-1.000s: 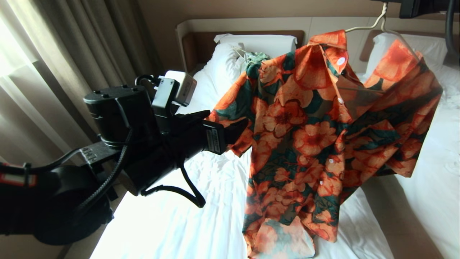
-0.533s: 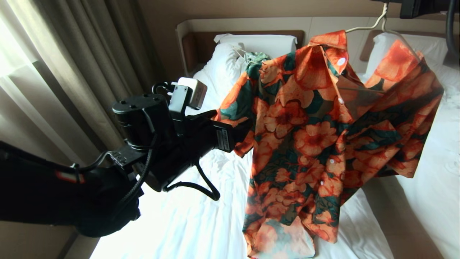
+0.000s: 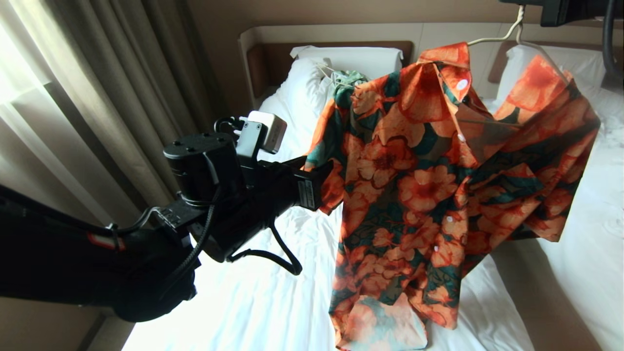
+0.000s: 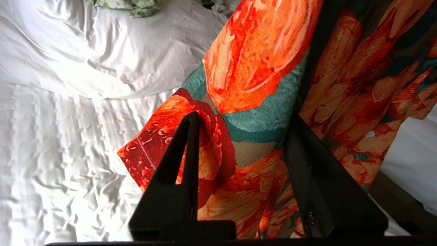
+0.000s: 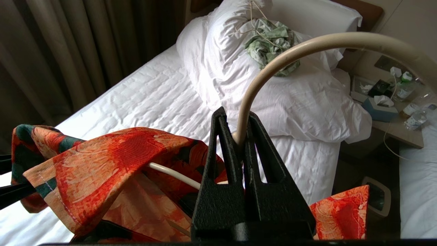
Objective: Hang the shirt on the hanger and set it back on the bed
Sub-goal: Take the clothes hanger out of the clothes
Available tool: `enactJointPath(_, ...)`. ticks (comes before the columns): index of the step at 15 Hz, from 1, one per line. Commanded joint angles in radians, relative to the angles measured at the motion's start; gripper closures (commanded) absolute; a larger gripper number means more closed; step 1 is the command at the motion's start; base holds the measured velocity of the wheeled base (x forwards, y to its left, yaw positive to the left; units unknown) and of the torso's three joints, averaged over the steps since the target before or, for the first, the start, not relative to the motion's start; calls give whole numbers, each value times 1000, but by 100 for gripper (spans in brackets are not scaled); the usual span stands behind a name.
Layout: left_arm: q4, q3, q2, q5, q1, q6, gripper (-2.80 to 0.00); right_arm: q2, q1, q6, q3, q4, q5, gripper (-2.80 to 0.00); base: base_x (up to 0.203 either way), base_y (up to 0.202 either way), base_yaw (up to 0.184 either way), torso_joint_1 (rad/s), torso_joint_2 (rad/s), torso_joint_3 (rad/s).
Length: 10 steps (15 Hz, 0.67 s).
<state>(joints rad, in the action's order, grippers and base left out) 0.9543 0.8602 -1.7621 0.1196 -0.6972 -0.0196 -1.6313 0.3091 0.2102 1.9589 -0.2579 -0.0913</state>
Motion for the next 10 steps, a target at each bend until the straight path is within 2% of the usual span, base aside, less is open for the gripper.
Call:
enactJointPath(1, 4, 2, 1, 2, -1, 0, 0, 1, 1, 1, -1, -2, -1, 0, 0, 0, 0, 0, 0, 0)
enactJointPath(5, 6, 1, 1, 3, 9, 1, 0, 1, 2, 1, -1, -3, -2, 0, 0, 0, 0, 0, 0, 0)
enactJointPath(10, 7, -10, -33, 5, 90, 10, 0, 2, 5, 3, 4, 0, 0, 0, 0, 0, 0, 0, 0, 0)
